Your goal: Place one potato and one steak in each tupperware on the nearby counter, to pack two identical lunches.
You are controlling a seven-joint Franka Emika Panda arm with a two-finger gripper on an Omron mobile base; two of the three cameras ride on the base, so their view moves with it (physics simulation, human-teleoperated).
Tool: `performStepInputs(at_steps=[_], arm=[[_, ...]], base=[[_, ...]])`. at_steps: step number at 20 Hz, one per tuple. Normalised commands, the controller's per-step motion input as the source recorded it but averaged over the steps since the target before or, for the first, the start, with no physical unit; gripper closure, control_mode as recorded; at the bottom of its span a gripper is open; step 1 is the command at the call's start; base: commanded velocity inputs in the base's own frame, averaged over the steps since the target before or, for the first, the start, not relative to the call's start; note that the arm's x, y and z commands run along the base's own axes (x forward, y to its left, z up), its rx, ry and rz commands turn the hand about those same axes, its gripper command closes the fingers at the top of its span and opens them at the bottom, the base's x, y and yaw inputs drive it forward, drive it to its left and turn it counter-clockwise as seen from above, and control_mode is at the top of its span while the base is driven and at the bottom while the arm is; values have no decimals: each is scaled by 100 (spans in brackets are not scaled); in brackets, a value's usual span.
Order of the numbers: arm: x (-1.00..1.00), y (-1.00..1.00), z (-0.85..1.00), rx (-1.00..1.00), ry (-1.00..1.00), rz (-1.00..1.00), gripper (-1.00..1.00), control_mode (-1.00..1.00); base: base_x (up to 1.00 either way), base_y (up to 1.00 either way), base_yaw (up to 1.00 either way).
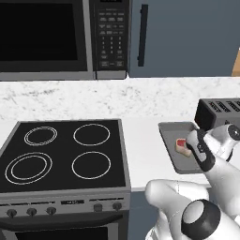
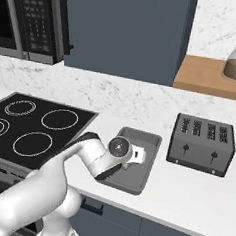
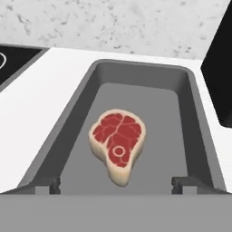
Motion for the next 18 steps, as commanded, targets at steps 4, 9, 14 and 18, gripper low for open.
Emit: performStepInputs(at_steps=[4,9,14,18], arm=[[-80,0,100,0,2,-10,-100,-100],[-74,17,100,0,15,-13,-100,-100],[-75,50,98,0,8,-5,-100,-100],[-68,39,90,7,12,0,-100,-100]], base=[[0,0,0],[0,0,0],[0,0,0],[0,0,0]])
